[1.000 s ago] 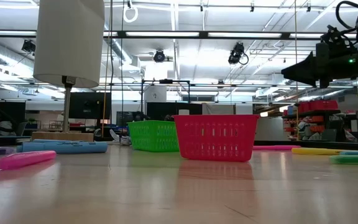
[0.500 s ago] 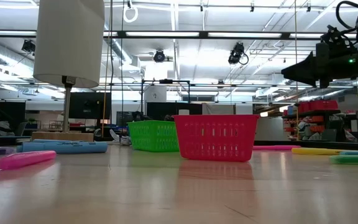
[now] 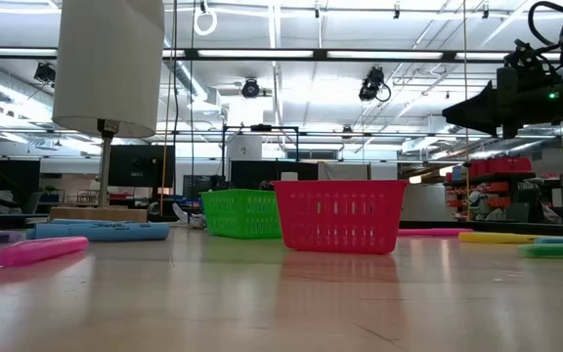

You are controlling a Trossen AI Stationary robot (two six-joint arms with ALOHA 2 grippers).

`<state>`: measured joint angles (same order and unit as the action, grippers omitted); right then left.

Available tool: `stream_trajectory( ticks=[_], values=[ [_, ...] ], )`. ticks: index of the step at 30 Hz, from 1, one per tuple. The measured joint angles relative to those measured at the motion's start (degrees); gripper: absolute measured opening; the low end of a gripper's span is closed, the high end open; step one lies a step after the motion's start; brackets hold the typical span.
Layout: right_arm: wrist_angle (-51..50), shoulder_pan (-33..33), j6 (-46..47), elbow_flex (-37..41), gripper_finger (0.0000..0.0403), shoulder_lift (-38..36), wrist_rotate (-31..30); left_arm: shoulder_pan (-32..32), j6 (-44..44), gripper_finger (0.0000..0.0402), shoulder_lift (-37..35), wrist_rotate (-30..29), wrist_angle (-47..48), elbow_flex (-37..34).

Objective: Pick & Place Markers
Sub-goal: Put the bottom pink pen into the red bin

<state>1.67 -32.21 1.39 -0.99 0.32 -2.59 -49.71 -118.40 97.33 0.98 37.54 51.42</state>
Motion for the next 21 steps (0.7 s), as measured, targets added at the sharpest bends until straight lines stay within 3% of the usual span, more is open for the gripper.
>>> stream_trajectory(
  ticks=[10, 21],
  values=[
    [0.00, 0.00, -0.01, 0.00, 0.0176, 0.01, 0.00, -0.04, -2.43, 0.0037, -6.07, -0.14, 0.90, 0.14],
    [0.00, 0.00, 0.00, 0.00, 0.0176, 0.02, 0.02, -0.02, -0.80, 0.0036, -8.08, 1.36, 8.03, 7.84]
  ],
)
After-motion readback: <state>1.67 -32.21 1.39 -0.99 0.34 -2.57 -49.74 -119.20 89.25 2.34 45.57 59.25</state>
